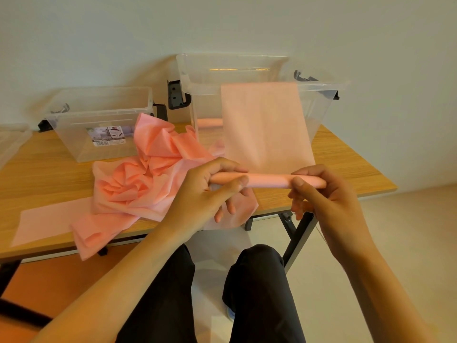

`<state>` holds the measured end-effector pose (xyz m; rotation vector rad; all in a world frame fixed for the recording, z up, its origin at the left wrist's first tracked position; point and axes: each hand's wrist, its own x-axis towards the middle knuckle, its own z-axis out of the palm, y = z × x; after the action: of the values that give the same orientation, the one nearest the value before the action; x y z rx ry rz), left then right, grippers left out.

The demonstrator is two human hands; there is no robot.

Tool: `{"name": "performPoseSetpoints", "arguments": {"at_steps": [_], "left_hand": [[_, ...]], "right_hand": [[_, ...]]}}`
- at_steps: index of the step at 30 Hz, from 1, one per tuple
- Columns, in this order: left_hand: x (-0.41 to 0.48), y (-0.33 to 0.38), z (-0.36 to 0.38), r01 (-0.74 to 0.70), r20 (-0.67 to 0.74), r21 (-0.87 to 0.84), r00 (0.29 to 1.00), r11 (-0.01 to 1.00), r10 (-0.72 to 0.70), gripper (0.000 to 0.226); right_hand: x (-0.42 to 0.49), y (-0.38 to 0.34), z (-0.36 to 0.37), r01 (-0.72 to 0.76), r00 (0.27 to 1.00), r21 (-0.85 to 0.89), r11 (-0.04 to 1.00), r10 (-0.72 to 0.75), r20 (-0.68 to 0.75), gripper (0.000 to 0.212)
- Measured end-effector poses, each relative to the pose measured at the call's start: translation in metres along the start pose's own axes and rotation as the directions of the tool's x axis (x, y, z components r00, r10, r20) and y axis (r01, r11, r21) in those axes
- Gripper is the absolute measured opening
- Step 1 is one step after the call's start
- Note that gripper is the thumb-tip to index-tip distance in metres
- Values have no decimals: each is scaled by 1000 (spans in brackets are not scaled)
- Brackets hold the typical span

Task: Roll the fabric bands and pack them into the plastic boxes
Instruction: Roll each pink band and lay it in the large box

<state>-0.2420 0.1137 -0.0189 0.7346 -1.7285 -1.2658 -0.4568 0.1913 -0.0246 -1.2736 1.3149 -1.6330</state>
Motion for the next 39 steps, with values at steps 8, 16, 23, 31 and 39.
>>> {"name": "performPoseSetpoints", "arguments": {"at_steps": [8,16,23,31,39], "left_hand": [[0,1,1,-29,-28,1,999,1000,29,11],[-3,2,2,-8,-5,-28,1000,1000,8,19],[-3,0,3,-3,-46,-6,999,1000,3,15],[-4,0,3,-7,-45,-23,999,1000,6,19],[-2,-1,3,12,-70,-29,997,999,-14,12]], "right_hand": [[1,-1,-3,-11,1000,17,1000,11,0,29],[1,3,-4,-37,999,39,999,36,7,33],[1,1,-2,-36,999,48,998,35,18,36],[2,1,0,-48,999,43,998,49,-17,29],[2,1,3,-33,999,56,998,31,40,29]]}}
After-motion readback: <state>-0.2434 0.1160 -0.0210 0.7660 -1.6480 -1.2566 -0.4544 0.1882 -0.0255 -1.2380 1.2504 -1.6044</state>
